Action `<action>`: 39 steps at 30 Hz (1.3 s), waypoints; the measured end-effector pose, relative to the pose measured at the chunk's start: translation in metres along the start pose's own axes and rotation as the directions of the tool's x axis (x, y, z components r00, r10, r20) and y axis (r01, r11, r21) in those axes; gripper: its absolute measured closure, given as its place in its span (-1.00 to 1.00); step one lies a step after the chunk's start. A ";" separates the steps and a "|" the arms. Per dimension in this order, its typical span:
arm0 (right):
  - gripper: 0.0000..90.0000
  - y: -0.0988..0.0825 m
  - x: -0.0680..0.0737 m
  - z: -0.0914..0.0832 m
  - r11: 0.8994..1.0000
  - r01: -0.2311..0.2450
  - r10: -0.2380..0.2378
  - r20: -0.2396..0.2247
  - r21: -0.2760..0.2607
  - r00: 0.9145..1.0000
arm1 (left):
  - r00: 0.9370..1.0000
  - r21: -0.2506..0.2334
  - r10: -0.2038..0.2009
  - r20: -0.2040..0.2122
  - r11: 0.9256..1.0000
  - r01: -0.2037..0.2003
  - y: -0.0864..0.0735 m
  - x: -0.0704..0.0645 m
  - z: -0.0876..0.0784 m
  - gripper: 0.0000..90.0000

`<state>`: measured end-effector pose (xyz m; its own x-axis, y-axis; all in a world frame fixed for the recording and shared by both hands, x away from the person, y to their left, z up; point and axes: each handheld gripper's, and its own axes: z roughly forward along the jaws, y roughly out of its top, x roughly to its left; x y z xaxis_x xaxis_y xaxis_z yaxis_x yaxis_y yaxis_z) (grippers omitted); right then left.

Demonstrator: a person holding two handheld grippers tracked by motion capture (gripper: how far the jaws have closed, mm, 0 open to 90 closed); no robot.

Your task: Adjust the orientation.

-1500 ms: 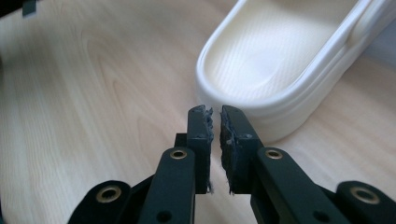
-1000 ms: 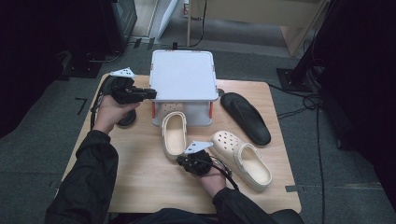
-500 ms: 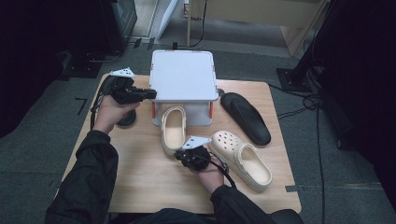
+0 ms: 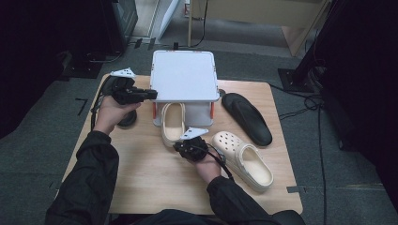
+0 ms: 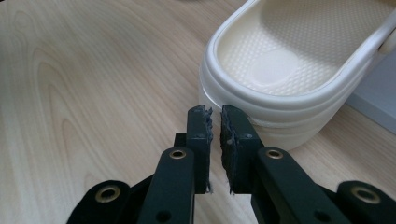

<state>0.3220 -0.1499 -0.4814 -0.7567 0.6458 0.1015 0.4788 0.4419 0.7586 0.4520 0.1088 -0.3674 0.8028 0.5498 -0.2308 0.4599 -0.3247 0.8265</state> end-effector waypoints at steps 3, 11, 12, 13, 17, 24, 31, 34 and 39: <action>0.82 0.004 -0.003 0.005 1.000 -0.003 0.003 0.004 0.006 1.000 | 1.000 -0.001 -0.004 0.003 1.000 0.004 0.000 0.000 0.000 0.81; 0.84 0.014 -0.011 0.017 1.000 -0.022 0.022 0.005 0.005 1.000 | 1.000 0.003 -0.007 0.012 1.000 0.007 0.000 0.001 0.000 0.82; 0.84 0.014 -0.011 0.017 1.000 -0.022 0.022 0.005 0.005 1.000 | 1.000 0.003 -0.008 0.011 1.000 0.008 0.000 0.001 0.000 0.82; 0.82 0.015 -0.012 0.018 1.000 -0.030 0.030 -0.003 -0.003 1.000 | 1.000 0.003 -0.008 0.012 1.000 0.008 0.000 0.001 0.000 0.82; 0.80 0.022 -0.015 0.022 0.999 -0.034 0.034 0.016 0.003 0.999 | 1.000 0.003 -0.009 0.012 1.000 0.009 0.000 0.001 0.000 0.82; 0.80 0.031 -0.019 0.030 1.000 -0.027 0.027 0.030 0.003 0.999 | 1.000 0.003 -0.010 0.013 1.000 0.010 0.000 0.001 0.000 0.82; 0.79 0.035 -0.026 0.035 0.999 -0.036 0.036 0.031 -0.011 0.999 | 1.000 0.003 -0.012 0.013 1.000 0.012 0.000 0.001 0.000 0.82; 0.79 0.038 -0.028 0.037 0.999 -0.041 0.041 0.033 -0.010 0.999 | 1.000 0.002 -0.013 0.013 1.000 0.013 0.000 0.001 0.000 0.82; 0.77 0.043 -0.030 0.042 0.999 -0.040 0.040 0.034 -0.009 0.999 | 1.000 0.001 -0.014 0.014 1.000 0.014 0.000 0.001 0.000 0.82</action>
<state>0.3843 -0.1242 -0.4788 -0.7210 0.6842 0.1099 0.5050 0.4102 0.7595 0.4529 0.1097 -0.3677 0.8015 0.5433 -0.2499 0.4718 -0.3177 0.8225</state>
